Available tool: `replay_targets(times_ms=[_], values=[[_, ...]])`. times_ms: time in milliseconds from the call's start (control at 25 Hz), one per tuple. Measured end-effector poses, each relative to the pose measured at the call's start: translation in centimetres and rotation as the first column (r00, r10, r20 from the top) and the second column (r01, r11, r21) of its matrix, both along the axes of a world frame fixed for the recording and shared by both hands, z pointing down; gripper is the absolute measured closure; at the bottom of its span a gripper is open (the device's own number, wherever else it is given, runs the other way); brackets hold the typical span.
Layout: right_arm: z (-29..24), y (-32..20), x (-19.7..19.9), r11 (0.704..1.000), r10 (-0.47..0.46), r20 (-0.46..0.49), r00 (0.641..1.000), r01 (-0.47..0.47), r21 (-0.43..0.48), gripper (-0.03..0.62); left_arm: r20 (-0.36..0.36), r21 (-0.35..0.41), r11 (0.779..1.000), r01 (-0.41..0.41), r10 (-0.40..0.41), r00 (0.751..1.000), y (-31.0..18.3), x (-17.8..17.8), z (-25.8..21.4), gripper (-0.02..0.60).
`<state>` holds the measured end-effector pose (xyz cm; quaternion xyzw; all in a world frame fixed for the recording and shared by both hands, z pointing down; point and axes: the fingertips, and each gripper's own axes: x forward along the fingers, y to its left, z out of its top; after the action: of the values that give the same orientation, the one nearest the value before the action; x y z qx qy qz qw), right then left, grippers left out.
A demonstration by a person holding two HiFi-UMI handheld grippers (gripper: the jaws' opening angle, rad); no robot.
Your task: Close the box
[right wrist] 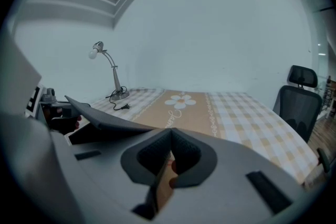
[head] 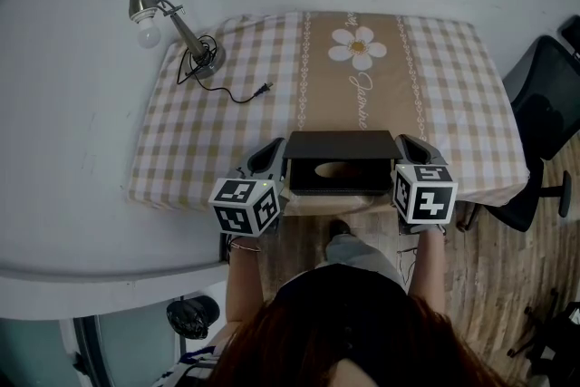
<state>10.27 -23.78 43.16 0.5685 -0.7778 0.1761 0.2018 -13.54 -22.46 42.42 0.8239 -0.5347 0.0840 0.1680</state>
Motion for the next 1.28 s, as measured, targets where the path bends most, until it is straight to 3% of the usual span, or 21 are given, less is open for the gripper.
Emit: replay_targets(times_ms=[1280], values=[[1.2,5.5,-1.3,1.000,-0.024,0.024,0.999,0.024,-0.012,0.577,0.003,-0.025,0.998,-0.054,0.055,0.999,5.2,1.0,1.2,0.552]])
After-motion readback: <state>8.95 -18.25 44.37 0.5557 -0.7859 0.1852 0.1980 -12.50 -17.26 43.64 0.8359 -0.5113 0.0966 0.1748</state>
